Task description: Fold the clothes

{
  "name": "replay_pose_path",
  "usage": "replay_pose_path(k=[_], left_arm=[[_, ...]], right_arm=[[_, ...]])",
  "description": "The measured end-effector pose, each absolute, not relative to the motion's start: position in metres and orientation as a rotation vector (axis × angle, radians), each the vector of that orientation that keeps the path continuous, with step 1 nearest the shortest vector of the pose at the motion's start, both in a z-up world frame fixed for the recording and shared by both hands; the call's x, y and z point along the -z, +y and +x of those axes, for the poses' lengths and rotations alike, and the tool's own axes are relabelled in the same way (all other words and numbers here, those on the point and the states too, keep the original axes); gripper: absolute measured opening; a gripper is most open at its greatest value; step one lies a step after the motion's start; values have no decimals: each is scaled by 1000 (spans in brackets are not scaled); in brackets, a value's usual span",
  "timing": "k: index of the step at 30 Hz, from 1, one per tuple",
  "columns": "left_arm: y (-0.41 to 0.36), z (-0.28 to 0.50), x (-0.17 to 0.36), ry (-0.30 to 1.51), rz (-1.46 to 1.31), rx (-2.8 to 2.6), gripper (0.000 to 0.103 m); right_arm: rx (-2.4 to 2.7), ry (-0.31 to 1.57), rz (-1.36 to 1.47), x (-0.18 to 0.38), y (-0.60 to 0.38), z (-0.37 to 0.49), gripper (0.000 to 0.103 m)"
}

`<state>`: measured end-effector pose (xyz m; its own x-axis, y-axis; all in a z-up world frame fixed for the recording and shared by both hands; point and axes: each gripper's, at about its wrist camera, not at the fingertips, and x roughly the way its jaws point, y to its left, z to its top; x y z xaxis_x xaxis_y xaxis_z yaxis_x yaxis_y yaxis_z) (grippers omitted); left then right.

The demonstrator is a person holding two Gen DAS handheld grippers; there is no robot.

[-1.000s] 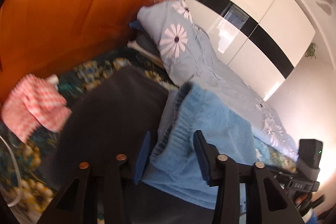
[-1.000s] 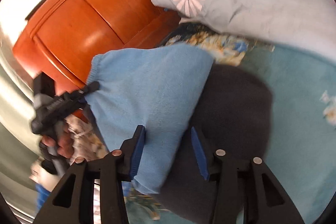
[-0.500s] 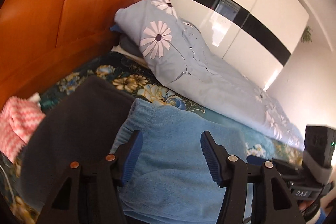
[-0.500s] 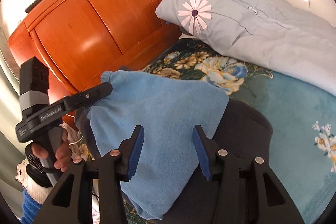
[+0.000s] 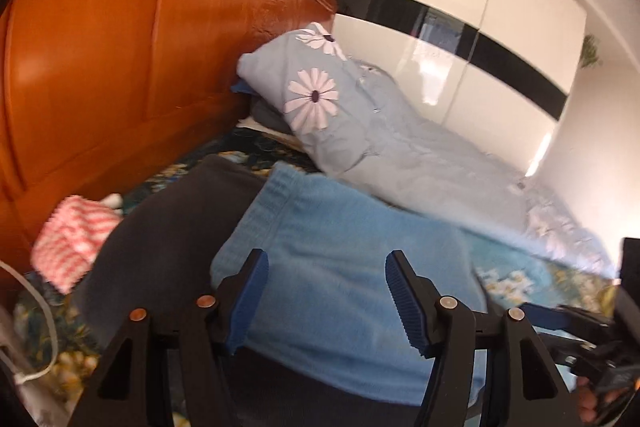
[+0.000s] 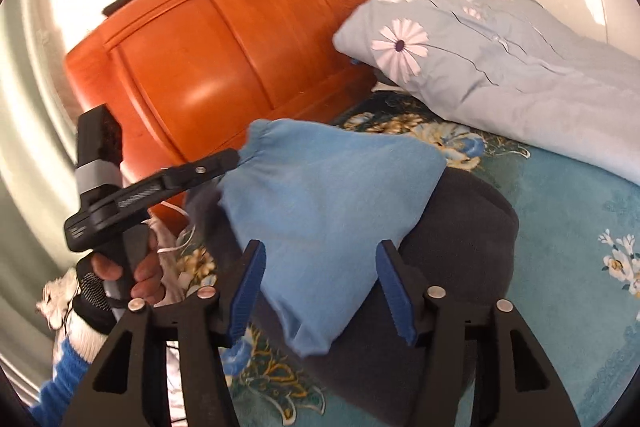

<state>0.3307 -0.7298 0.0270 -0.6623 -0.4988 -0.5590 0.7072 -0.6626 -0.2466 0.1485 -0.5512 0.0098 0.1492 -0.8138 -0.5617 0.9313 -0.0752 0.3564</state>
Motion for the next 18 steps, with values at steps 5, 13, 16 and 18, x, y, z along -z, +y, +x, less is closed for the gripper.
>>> replay_pose_path(k=[5,13,16,18], left_arm=[[-690,350,-9,607,576,2198,87],[-624,382,35,681,547,2201,103],[-597,397,49,709,479,2190,103],[-582,403,57,682,481,2160,103]], right_arm=[[1402,226,791,10,-528,174,65],[1386,189,903,42,-485,193,99],[1447,190,888,43,-460,200,103],[1475,179,869,39,-441,199,103]])
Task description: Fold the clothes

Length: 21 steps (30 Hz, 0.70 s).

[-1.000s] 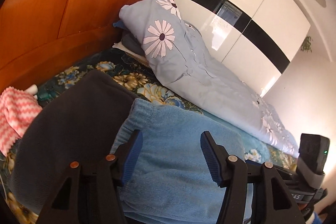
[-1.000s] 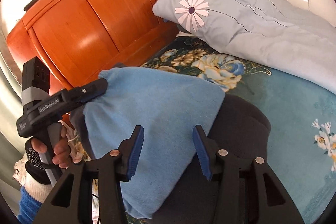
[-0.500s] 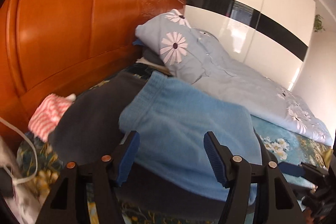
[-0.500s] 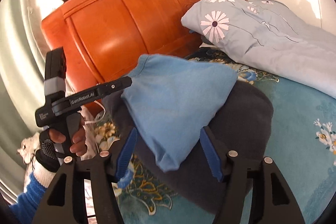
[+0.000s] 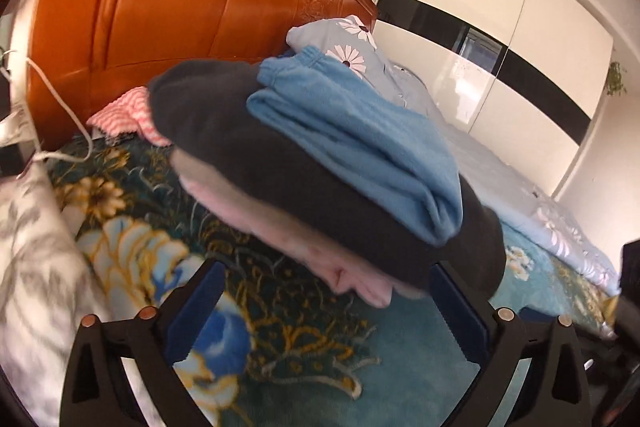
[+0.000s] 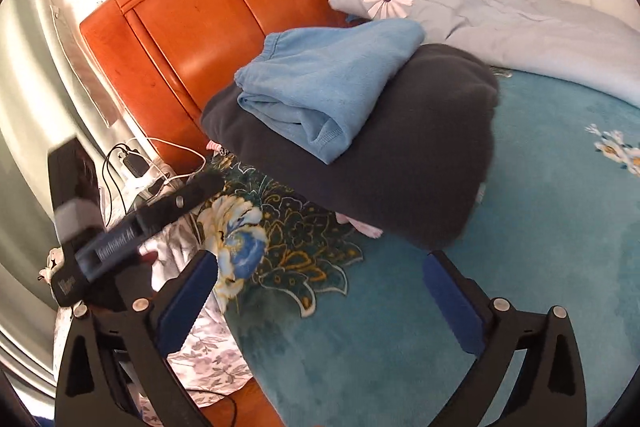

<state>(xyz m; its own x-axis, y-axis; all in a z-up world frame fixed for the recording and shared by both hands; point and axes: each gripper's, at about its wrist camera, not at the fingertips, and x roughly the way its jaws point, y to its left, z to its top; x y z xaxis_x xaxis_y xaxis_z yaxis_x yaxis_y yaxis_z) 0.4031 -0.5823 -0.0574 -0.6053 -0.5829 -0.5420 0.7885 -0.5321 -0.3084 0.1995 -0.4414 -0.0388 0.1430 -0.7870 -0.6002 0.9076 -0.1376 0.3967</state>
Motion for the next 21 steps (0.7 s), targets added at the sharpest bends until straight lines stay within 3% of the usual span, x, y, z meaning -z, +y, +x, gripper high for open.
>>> replay_pose_path(k=[11,21], left_arm=[[-516,418,57,672,453,2045,103],[-481,414,14,520,340,2092,103]], right_arm=[[1674,140,871,28,-360,194,103],[1754,271,681,-3,-329,227,103]])
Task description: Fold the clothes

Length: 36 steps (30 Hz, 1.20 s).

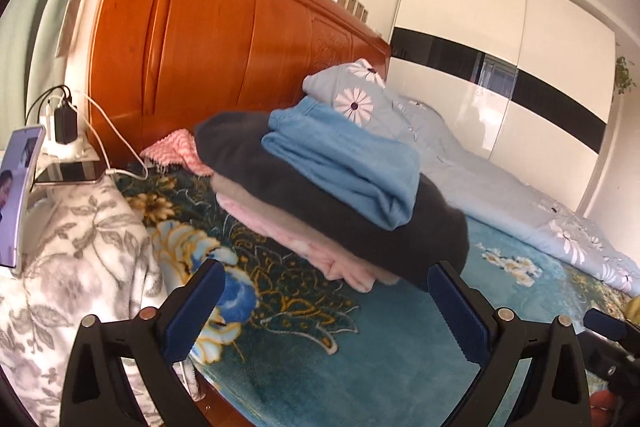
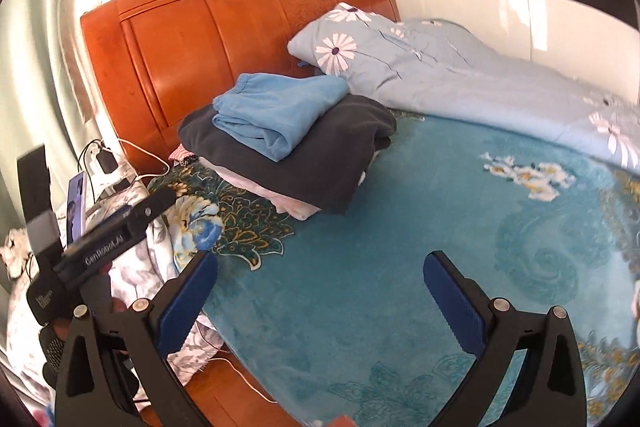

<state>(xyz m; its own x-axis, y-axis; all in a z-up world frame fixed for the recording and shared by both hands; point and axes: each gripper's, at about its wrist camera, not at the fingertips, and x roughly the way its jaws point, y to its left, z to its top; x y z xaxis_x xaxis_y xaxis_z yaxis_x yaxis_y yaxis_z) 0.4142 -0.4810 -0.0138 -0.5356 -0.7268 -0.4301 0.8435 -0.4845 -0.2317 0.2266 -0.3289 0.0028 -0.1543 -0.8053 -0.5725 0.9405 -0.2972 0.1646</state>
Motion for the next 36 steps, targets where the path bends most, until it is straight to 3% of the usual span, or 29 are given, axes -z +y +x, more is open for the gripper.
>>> replay_pose_path(k=[10,18,36], left_arm=[[-463,414,-4,423,394,1999,103],[-458,408,-6,386,452,1985,103],[-459,401,0,442,515,1989,103]], right_arm=[[1799,349,607,-15,-321,243,103],[1811,243,675,-15,-313,230,103],[1794,244,721,-13,-313,226,103]])
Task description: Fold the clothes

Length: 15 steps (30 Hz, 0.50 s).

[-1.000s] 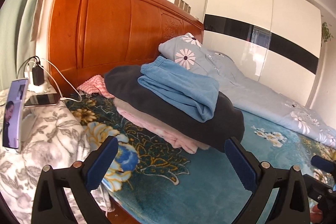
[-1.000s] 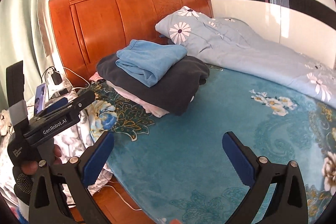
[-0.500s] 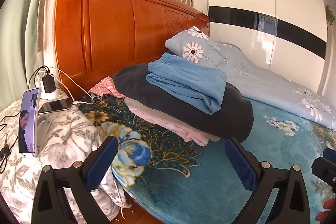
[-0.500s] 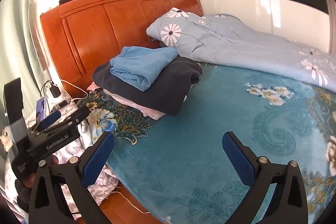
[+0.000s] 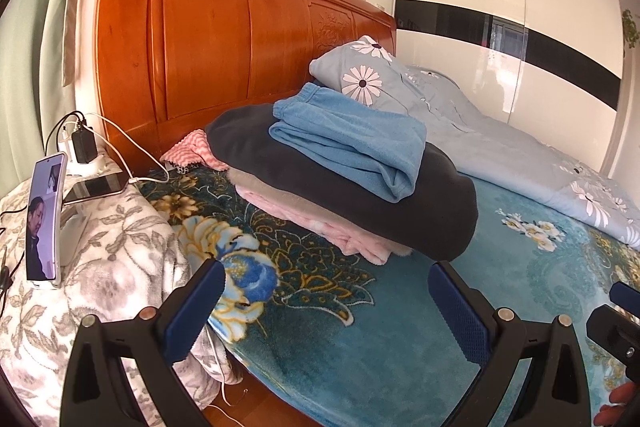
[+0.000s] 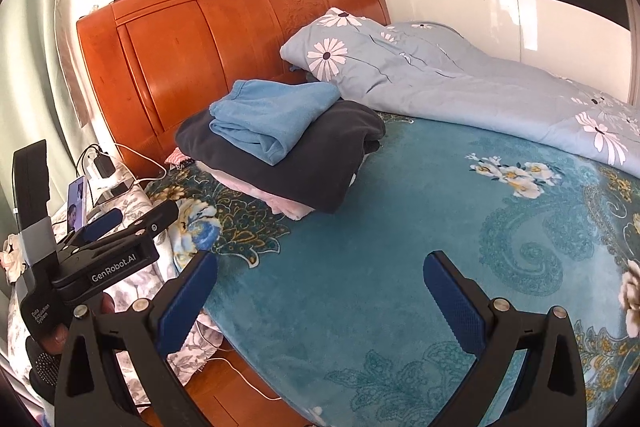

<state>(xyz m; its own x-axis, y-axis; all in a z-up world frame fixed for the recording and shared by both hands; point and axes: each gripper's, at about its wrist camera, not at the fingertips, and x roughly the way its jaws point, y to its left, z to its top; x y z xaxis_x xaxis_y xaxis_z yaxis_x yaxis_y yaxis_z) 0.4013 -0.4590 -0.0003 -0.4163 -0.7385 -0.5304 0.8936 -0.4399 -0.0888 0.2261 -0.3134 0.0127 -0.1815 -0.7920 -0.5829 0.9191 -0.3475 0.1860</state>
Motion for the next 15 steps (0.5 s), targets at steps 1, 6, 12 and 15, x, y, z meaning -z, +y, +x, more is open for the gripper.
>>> replay_pose_path(k=[1,6,12,15], left_arm=[[-459,401,1,443,516,1990,103],[-458,403,1,444,522,1991,103],[-461,407,1,446,531,1980,103],[-461,409,2,448,535,1976,103]], right_arm=[[1792,245,727,-12,-314,226,103],[1788,257,729,-13,-316,231,103],[1792,275,724,-12,-321,237,103],[1802,297,725,-10,-324,240,103]])
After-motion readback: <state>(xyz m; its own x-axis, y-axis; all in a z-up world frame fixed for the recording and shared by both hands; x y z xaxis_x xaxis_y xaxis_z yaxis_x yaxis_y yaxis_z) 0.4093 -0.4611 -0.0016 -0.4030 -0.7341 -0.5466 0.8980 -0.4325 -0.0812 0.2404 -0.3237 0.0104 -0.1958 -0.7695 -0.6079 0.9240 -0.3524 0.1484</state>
